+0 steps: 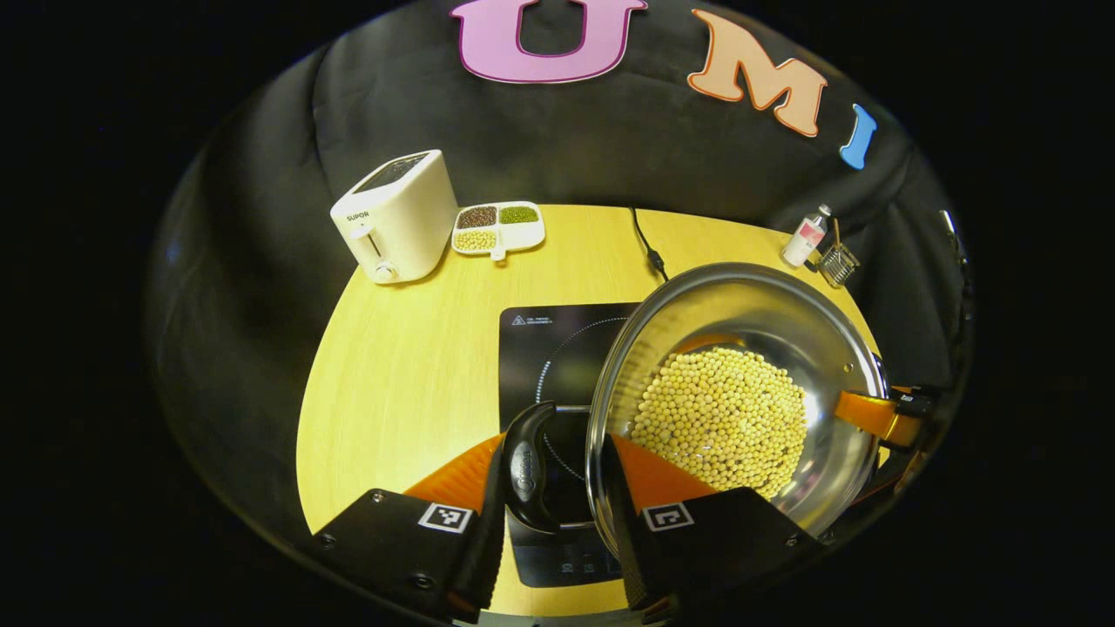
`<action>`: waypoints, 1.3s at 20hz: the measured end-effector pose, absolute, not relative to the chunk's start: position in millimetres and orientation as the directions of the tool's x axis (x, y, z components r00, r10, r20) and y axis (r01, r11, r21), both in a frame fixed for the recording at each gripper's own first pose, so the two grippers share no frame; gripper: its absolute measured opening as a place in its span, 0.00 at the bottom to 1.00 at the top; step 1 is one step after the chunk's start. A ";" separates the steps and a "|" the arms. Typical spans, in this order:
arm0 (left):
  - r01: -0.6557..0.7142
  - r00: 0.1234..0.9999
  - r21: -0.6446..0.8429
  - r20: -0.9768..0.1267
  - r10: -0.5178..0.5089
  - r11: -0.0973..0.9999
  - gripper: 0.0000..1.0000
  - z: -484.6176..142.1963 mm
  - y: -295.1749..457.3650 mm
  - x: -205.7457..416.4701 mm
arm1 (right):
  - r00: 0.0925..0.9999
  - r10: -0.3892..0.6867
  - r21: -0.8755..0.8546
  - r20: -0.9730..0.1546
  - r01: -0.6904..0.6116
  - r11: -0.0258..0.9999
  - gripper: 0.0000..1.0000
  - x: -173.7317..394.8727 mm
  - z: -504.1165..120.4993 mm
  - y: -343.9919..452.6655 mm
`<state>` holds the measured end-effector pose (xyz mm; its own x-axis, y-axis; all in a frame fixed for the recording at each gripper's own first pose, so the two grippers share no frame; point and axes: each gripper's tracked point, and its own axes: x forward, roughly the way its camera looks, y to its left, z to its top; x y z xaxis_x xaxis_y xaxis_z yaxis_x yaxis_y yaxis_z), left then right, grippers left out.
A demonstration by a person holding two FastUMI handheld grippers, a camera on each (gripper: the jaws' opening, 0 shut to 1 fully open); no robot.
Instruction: First push the handle of the pot to place it horizontally, then grasp the pot with both hands and set it on the induction cooktop.
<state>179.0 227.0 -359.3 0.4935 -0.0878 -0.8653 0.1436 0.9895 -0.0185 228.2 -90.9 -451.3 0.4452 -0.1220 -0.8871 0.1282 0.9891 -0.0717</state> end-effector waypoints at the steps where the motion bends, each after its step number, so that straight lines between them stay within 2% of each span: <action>1: 0.141 0.492 -0.018 -0.866 -0.086 0.990 0.58 -360.6 231.9 183.3 | 0.442 -0.121 -0.073 -0.889 0.125 0.990 0.45 230.6 -449.1 -92.5; 7: 0.110 0.484 0.015 -0.874 -0.040 0.994 0.57 -377.9 261.1 196.5 | 0.403 -0.099 -0.065 -0.910 0.096 0.993 0.44 231.4 -450.7 -91.0; 8: 0.107 0.478 0.023 -0.878 -0.031 0.994 0.57 -382.0 264.4 199.2 | 0.395 -0.095 -0.061 -0.914 0.096 0.993 0.52 231.1 -450.9 -91.9; 11: 0.102 0.445 0.025 -0.895 -0.023 0.995 0.56 -396.3 266.4 202.2 | 0.369 -0.096 -0.064 -0.925 0.096 0.993 0.52 233.4 -444.5 -95.1; 14: 0.124 0.476 0.057 -0.879 -0.009 0.991 0.58 -395.1 266.1 217.5 | 0.365 -0.085 -0.044 -0.927 0.119 0.992 0.51 229.3 -444.5 -93.9; 18: 0.127 0.502 0.075 -0.865 0.001 0.989 0.66 -396.5 270.4 222.4 | 0.368 -0.057 -0.012 -0.928 0.124 0.992 0.51 225.5 -442.4 -96.9; 20: 0.140 0.514 0.072 -0.858 -0.011 0.987 0.68 -395.9 270.3 222.5 | 0.363 -0.047 0.003 -0.931 0.137 0.991 0.48 223.6 -451.3 -95.5; 23: 0.123 0.537 0.064 -0.844 -0.012 0.990 0.67 -394.0 272.7 225.4 | 0.377 -0.067 -0.021 -0.924 0.127 0.992 0.58 225.0 -449.0 -100.2; 24: 0.107 0.562 0.068 -0.827 -0.004 0.992 0.68 -390.3 274.7 228.4 | 0.392 -0.075 -0.028 -0.917 0.125 0.992 0.64 225.1 -445.6 -101.8; 25: 0.098 0.577 0.072 -0.817 0.002 0.993 0.70 -385.8 276.0 230.8 | 0.410 -0.080 -0.028 -0.908 0.130 0.991 0.65 229.4 -441.9 -103.1; 26: 0.100 0.577 0.080 -0.817 0.008 0.992 0.77 -385.1 277.2 228.5 | 0.414 -0.079 -0.025 -0.907 0.134 0.991 0.65 231.1 -438.2 -104.0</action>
<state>228.5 277.2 -385.1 0.5766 0.0081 -0.8170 0.0996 0.9918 0.0801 231.1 -104.0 -438.2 0.4139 -0.0787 -0.9069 0.1338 0.9907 -0.0249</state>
